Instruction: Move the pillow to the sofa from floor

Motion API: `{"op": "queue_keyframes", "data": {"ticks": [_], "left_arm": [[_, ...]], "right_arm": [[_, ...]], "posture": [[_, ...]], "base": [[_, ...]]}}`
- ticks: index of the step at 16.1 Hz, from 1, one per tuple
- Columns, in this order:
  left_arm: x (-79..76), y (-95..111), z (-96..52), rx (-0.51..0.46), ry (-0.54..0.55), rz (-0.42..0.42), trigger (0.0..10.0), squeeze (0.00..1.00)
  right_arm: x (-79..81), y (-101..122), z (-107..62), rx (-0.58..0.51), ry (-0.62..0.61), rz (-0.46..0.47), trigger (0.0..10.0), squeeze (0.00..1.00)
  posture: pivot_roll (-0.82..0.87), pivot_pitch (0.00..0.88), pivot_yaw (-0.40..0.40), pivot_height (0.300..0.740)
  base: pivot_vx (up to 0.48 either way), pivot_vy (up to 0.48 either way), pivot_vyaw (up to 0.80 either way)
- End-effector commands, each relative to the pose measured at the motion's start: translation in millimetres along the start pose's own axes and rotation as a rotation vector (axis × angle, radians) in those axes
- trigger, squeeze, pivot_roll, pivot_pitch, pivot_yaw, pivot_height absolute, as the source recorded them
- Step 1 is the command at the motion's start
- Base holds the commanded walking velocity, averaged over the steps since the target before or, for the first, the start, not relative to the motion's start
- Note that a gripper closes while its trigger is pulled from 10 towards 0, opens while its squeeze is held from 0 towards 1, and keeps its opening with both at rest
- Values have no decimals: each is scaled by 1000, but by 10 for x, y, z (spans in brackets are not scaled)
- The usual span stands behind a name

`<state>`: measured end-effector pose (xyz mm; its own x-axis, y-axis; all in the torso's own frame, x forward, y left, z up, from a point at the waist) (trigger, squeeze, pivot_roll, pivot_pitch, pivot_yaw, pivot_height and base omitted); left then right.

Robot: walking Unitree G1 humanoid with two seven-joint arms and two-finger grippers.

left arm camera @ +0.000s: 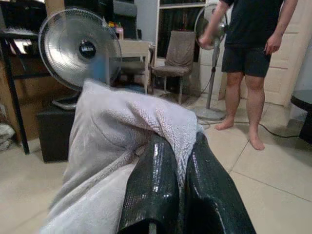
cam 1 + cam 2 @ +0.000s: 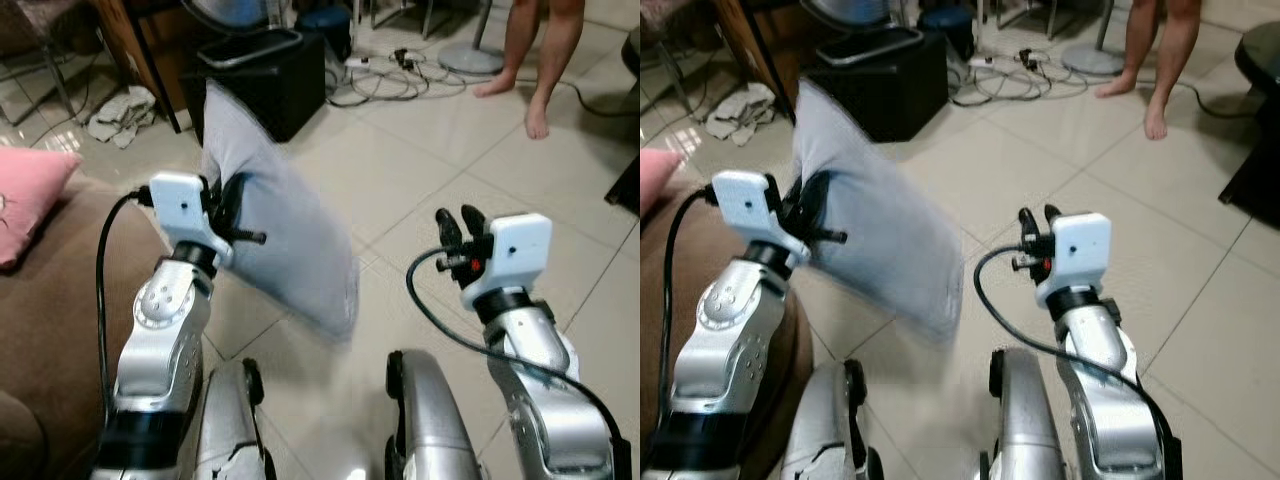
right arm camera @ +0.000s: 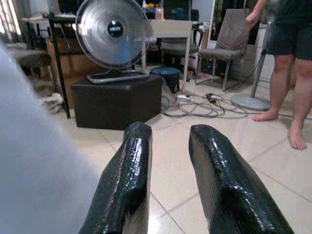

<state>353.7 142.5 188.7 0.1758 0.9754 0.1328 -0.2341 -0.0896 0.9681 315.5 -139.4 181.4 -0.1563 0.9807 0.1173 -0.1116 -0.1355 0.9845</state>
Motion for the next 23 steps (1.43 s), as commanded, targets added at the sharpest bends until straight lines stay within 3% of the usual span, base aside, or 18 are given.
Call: {"op": "queue_keyframes", "data": {"ticks": [1, 4, 9, 15, 22, 23], "left_arm": [[-38, 113, 15, -19, -3, 13, 10000, 0], [3, 14, 35, 25, 35, 48, 10000, 0], [-41, 69, 66, 27, 14, 79, 10000, 0], [-66, 53, 98, 33, 8, 57, 10000, 0], [-132, 97, 173, 9, -39, 91, 10000, 0], [-143, 88, 183, 15, -45, 108, 10000, 0]], "right_arm": [[-45, 30, 42, 7, -16, 7, 10000, 0], [-62, 52, 75, 8, -21, 0, 10000, 0], [-69, 61, 102, 15, -13, 6, 10000, 0], [-71, 45, 90, 25, -9, 4, 10000, 0], [-187, -50, 79, 53, -65, 0, 10000, 0], [-170, -81, 74, 69, -49, -47, 10000, 0]], "posture": [[-101, 0, 30, 606], [-115, 0, 31, 636], [-104, 0, 28, 686], [-117, 0, 35, 740], [-115, 0, 43, 740], [-115, 0, 46, 740]], "base": [[0, 0, 0], [0, 0, 0], [0, 0, 0], [0, 0, 0], [0, 0, 0], [0, 0, 0]]}}
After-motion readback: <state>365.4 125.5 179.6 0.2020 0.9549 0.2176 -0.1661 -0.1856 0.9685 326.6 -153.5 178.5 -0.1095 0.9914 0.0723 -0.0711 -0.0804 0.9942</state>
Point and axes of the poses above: a point about 5 cm out from each wrist's last joint towards the gripper, its own z axis pointing out of the wrist towards the gripper, its own y axis along the axis of the wrist's last joint, x = y × z, the point moved 6 cm from there along z, pointing out of the wrist towards the gripper, and after that the axes turned 11 degrees about z, right-handed, at the moved point
